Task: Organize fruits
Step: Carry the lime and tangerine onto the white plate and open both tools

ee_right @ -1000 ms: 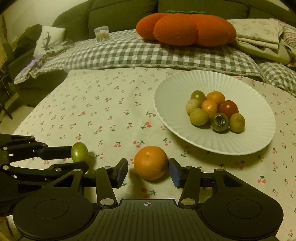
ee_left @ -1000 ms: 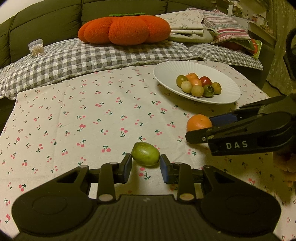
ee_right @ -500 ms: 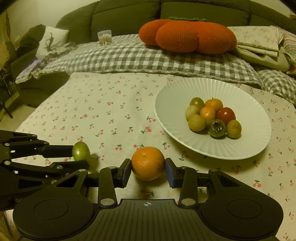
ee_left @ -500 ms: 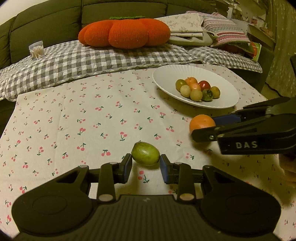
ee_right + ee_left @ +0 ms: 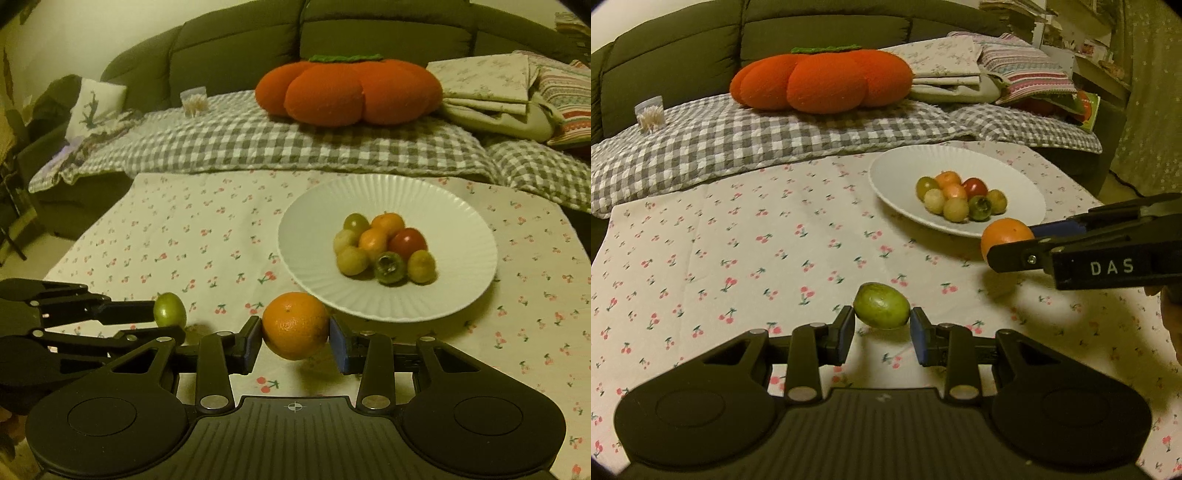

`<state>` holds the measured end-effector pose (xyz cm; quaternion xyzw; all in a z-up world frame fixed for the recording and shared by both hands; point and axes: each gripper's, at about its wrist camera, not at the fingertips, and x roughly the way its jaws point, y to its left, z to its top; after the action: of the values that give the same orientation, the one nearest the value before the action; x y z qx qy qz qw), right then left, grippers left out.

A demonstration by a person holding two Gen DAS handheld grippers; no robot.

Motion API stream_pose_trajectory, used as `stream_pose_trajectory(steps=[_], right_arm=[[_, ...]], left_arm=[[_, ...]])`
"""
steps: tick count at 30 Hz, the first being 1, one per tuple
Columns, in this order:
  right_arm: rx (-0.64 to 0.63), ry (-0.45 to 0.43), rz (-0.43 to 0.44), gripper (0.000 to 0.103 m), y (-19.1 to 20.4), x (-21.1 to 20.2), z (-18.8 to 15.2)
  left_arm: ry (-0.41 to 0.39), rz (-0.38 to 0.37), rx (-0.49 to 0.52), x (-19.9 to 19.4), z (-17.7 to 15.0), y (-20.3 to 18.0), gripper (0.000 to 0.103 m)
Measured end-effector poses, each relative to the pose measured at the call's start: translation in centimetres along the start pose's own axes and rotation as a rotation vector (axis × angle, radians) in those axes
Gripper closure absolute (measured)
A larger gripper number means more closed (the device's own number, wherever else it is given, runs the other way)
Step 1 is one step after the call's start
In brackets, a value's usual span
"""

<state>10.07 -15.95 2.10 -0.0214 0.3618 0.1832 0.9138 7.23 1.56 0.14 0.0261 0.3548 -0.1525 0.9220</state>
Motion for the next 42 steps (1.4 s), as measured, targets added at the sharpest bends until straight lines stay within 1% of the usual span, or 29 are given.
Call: stream_pose_trajectory(steps=[12,22,34,42], right_arm=[[0.045,-0.028,-0.037,0.065,-2.9,-1.6,0.2],[0.103,-0.050,-0.077,0.065,-5.6,-2.2,0.5],[0.175,-0.066,-0.102,0.065,-8.0,-1.5,1.3],[0.196,-0.052,-0.098,0.064,-8.6,-0.5,1.2]], left_arm=[[-0.025,-0.040,0.005,0.5,1.5,-2.3,0.072],[-0.038,-0.073,-0.002,1.8,2.9,-4.2,0.072],[-0.072,-0.105,-0.031,3.3,4.8,-5.2,0.072],[-0.067,-0.108,-0.036,4.7,5.3,-5.7,0.072]])
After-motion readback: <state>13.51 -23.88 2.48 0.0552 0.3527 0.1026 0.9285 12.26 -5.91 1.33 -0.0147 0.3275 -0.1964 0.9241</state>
